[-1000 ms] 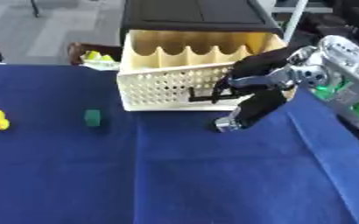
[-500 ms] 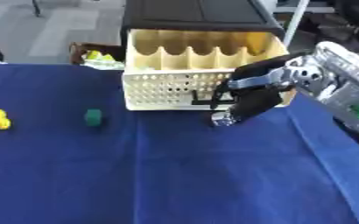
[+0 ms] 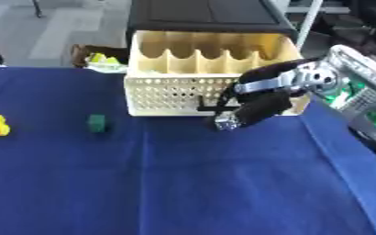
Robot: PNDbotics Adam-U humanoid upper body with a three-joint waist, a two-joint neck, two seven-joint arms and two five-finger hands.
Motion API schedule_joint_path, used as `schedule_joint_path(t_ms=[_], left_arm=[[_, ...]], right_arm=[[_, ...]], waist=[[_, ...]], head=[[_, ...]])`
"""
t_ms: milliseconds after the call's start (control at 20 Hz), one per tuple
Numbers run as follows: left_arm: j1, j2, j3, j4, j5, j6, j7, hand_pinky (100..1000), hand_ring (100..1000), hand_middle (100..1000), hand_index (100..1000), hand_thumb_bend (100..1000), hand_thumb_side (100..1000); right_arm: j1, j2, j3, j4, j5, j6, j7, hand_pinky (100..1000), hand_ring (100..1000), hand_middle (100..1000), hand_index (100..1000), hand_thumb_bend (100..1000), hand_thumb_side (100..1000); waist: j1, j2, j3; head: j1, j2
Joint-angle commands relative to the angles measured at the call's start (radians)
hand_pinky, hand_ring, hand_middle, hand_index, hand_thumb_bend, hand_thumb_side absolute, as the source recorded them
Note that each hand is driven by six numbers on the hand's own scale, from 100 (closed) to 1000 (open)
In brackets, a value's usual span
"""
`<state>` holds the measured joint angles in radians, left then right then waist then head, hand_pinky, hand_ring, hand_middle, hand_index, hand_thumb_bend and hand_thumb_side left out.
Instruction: Pick up objects from table and place into drawer.
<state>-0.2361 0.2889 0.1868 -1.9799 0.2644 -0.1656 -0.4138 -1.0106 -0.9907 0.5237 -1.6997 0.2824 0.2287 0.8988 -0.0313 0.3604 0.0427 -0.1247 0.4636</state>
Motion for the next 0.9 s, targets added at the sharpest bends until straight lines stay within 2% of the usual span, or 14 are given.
schedule_joint_path(t_ms=[50,350,400,550,650,800,900], left_arm=[[-0.007,0.01,-0.001,-0.02,0.003,-0.002,-0.003,423,599,526,789,100,830],[-0.007,0.011,-0.002,-0.02,0.001,0.0,-0.006,422,599,526,789,100,833],[-0.007,0.011,-0.002,-0.02,0.001,0.0,-0.006,422,599,526,790,100,833],[-0.007,0.011,-0.001,-0.02,0.001,0.003,-0.007,422,600,527,790,100,838],[-0.008,0.011,-0.002,-0.02,0.0,0.005,-0.008,422,600,527,791,100,839],[-0.008,0.011,-0.002,-0.02,-0.002,0.006,-0.01,423,601,527,792,100,841],[-0.008,0.011,-0.002,-0.02,-0.004,0.007,-0.011,423,601,527,793,100,845]], right_arm=[[-0.015,-0.021,-0.023,-0.019,-0.008,0.005,0.008,204,100,100,860,301,980],[-0.025,-0.016,-0.031,-0.002,0.011,-0.02,0.008,199,100,100,877,328,966],[-0.025,-0.015,-0.03,0.001,0.011,-0.026,0.008,190,100,100,885,373,924],[-0.02,-0.016,-0.019,0.005,0.001,-0.061,0.008,161,100,100,897,427,870],[-0.016,-0.018,-0.014,0.014,-0.001,-0.09,0.008,157,100,100,902,423,882],[-0.014,-0.018,-0.012,0.023,0.006,-0.133,0.008,188,100,100,920,362,860],[-0.012,-0.018,-0.012,0.031,0.014,-0.16,0.008,196,100,100,926,379,834]], waist=[[0.002,-0.017,-0.002],[0.001,-0.016,-0.005],[0.001,-0.016,-0.005],[0.0,-0.016,-0.005],[-0.001,-0.015,-0.005],[-0.002,-0.015,-0.006],[-0.002,-0.014,-0.006]], head=[[0.003,-0.01],[0.006,-0.011],[0.007,-0.012],[0.007,-0.013],[0.007,-0.014],[0.007,-0.015],[0.007,-0.016]])
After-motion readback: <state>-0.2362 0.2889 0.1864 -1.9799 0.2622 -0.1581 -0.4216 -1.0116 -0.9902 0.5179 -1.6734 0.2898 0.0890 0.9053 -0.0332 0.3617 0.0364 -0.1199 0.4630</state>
